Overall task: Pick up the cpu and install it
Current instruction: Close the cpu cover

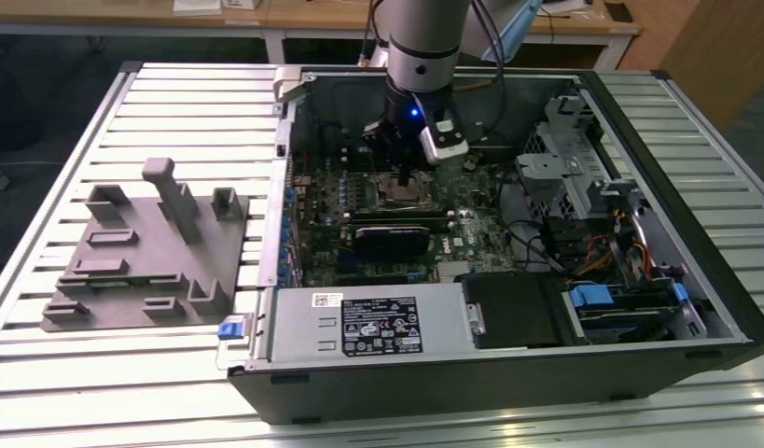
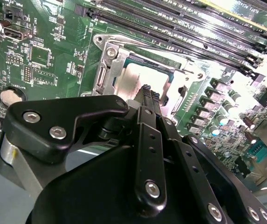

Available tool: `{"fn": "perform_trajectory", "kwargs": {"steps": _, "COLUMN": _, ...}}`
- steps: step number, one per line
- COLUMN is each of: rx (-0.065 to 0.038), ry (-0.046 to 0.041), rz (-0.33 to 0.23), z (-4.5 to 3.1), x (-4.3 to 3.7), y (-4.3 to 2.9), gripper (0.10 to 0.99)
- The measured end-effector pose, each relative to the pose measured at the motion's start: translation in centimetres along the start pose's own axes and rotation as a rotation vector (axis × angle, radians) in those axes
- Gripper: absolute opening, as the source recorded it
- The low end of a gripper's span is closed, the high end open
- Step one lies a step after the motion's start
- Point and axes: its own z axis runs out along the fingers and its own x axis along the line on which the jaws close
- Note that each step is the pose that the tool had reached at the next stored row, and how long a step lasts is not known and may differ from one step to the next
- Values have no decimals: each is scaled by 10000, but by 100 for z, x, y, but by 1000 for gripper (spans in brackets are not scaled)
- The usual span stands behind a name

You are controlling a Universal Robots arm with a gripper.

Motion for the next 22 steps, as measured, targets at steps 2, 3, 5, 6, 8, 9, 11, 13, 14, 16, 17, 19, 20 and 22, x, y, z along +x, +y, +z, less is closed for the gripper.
{"fn": "perform_trajectory", "kwargs": {"steps": 2, "rx": -1, "ry": -1, "rz": 0, "z": 0, "x": 4, "y": -1, "gripper": 106}}
{"fn": "perform_trajectory", "kwargs": {"steps": 3, "rx": 0, "ry": -1, "rz": 1, "z": 0, "x": 6, "y": -1, "gripper": 106}}
{"fn": "perform_trajectory", "kwargs": {"steps": 5, "rx": 0, "ry": -1, "rz": 0, "z": 0, "x": 23, "y": -5, "gripper": 106}}
{"fn": "perform_trajectory", "kwargs": {"steps": 6, "rx": 1, "ry": -1, "rz": 1, "z": 0, "x": 27, "y": -6, "gripper": 106}}
{"fn": "perform_trajectory", "kwargs": {"steps": 8, "rx": 0, "ry": -1, "rz": 1, "z": 0, "x": 28, "y": -6, "gripper": 106}}
{"fn": "perform_trajectory", "kwargs": {"steps": 9, "rx": -2, "ry": 0, "rz": 2, "z": 0, "x": 30, "y": -7, "gripper": 106}}
{"fn": "perform_trajectory", "kwargs": {"steps": 11, "rx": -9, "ry": 1, "rz": 1, "z": 0, "x": 36, "y": -8, "gripper": 106}}
{"fn": "perform_trajectory", "kwargs": {"steps": 13, "rx": -16, "ry": 1, "rz": 1, "z": 1, "x": 48, "y": -11, "gripper": 106}}
{"fn": "perform_trajectory", "kwargs": {"steps": 14, "rx": -15, "ry": 2, "rz": 1, "z": 0, "x": 51, "y": -13, "gripper": 106}}
{"fn": "perform_trajectory", "kwargs": {"steps": 16, "rx": -20, "ry": 4, "rz": 0, "z": 1, "x": 56, "y": -16, "gripper": 106}}
{"fn": "perform_trajectory", "kwargs": {"steps": 17, "rx": -30, "ry": 6, "rz": 0, "z": 1, "x": 56, "y": -18, "gripper": 106}}
{"fn": "perform_trajectory", "kwargs": {"steps": 19, "rx": -88, "ry": 18, "rz": -3, "z": 5, "x": 55, "y": -24, "gripper": 106}}
{"fn": "perform_trajectory", "kwargs": {"steps": 20, "rx": -147, "ry": 31, "rz": -16, "z": 7, "x": 55, "y": -28, "gripper": 106}}
{"fn": "perform_trajectory", "kwargs": {"steps": 22, "rx": -247, "ry": 53, "rz": -60, "z": 11, "x": 62, "y": -33, "gripper": 106}}
